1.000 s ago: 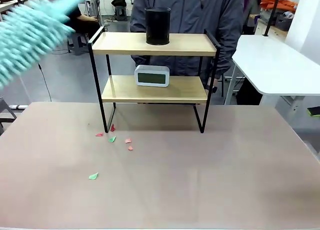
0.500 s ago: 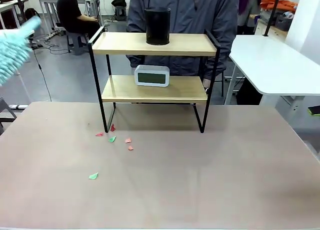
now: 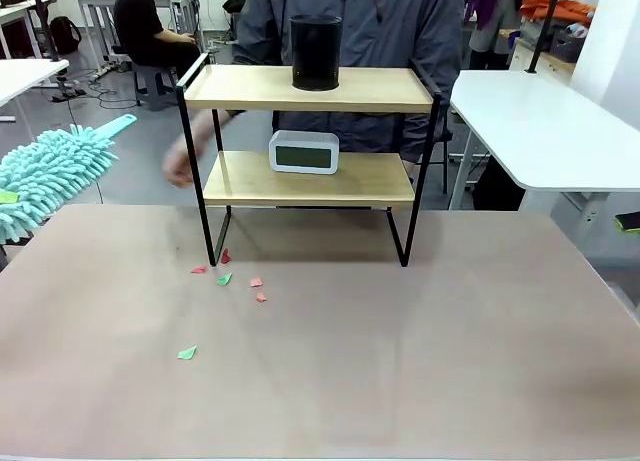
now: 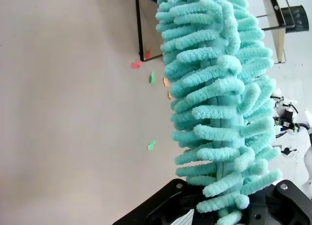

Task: Clean the shelf.
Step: Hand the Duster back to the human.

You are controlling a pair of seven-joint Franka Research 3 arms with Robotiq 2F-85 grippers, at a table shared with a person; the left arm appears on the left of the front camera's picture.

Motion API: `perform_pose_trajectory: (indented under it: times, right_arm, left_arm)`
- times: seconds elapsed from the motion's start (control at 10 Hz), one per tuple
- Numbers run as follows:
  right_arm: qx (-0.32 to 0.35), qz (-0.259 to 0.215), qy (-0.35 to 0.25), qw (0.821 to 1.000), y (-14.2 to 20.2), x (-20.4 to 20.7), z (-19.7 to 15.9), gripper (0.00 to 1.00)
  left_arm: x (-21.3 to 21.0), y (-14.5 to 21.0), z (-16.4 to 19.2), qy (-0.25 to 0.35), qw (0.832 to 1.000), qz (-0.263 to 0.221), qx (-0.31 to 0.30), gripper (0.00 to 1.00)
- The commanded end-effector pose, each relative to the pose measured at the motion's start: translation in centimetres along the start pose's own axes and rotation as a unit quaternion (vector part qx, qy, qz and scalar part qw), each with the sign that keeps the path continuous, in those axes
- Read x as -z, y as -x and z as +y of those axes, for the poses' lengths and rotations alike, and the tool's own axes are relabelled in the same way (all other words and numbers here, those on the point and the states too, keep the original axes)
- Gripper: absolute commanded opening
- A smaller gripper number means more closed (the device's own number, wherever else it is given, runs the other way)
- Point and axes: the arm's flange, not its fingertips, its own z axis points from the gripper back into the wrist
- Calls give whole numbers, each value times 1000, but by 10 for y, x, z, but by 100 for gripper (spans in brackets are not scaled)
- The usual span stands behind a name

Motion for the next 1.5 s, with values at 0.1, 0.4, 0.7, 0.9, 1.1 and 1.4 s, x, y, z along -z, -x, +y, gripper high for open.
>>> perform_pose_trajectory:
  times: [0.1, 0.4, 0.7, 0.9, 1.1, 1.4]
  right_arm:
    - [-8, 11, 3, 1000, 2, -5, 1, 100]
    - [-8, 11, 3, 1000, 2, -5, 1, 100]
    - [-8, 11, 3, 1000, 2, -5, 1, 100]
    - [-8, 11, 3, 1000, 2, -5, 1, 100]
    - [-8, 11, 3, 1000, 2, -5, 1, 100]
    - [-8, 11, 3, 1000, 2, -5, 1, 100]
  left_arm:
    - [-5, 0, 1, -5, 1000, -8, 3, 0]
    - [-5, 0, 1, -5, 1000, -8, 3, 0]
    - [-5, 0, 1, -5, 1000, -8, 3, 0]
    - [-2, -1, 2, -5, 1000, -6, -1, 74]
    - [-1, -2, 0, -8, 1000, -3, 4, 100]
    - [-7, 8, -10, 4, 1000, -6, 16, 100]
